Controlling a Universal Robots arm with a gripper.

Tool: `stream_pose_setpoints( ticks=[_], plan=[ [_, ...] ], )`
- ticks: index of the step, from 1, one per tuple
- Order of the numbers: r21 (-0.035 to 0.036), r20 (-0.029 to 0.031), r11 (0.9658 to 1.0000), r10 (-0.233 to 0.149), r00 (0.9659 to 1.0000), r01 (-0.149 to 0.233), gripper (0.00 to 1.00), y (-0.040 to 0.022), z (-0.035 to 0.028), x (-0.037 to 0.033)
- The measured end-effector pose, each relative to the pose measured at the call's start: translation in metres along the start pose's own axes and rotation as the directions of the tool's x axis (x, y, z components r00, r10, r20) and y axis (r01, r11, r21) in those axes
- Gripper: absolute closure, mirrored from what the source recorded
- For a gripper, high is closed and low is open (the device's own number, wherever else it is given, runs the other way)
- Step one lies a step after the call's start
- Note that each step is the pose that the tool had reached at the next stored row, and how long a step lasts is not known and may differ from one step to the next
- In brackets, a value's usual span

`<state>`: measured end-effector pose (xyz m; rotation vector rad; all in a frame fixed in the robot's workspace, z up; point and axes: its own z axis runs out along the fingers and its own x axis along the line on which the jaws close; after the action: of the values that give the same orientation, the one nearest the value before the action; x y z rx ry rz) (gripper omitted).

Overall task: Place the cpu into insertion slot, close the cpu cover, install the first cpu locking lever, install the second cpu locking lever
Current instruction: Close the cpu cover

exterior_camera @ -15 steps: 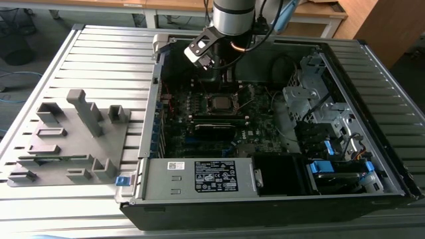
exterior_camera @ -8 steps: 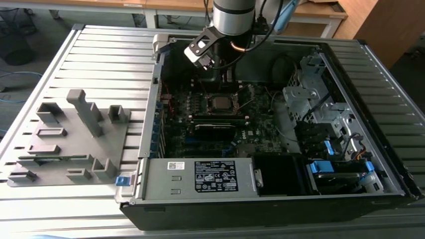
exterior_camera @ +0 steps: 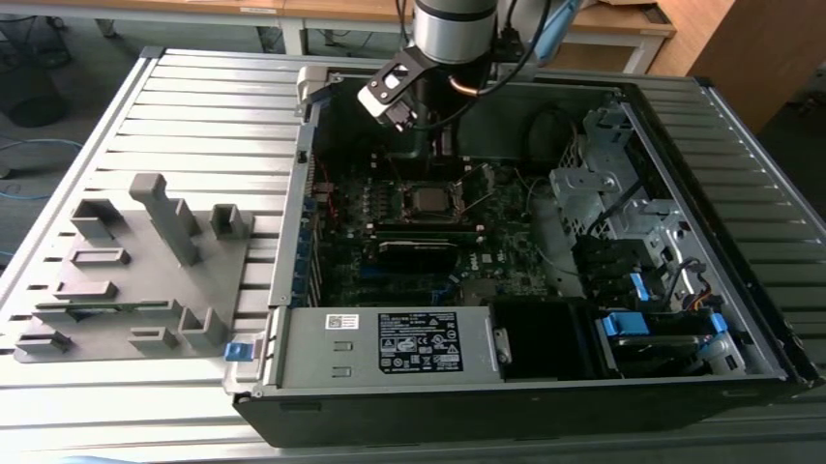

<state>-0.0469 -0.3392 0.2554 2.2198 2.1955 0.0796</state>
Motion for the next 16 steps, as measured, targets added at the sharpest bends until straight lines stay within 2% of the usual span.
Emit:
stream_pose_setpoints(
  ticks=[5, 16],
  plan=[
    [0.0000, 0.0000, 1.0000, 0.000, 1.0000, 0.000, 0.90, 0.0004, -0.0067, 0.0002],
    [0.0000, 0.0000, 1.0000, 0.000, 1.0000, 0.000, 0.90, 0.0005, -0.0097, 0.0002]
  ],
)
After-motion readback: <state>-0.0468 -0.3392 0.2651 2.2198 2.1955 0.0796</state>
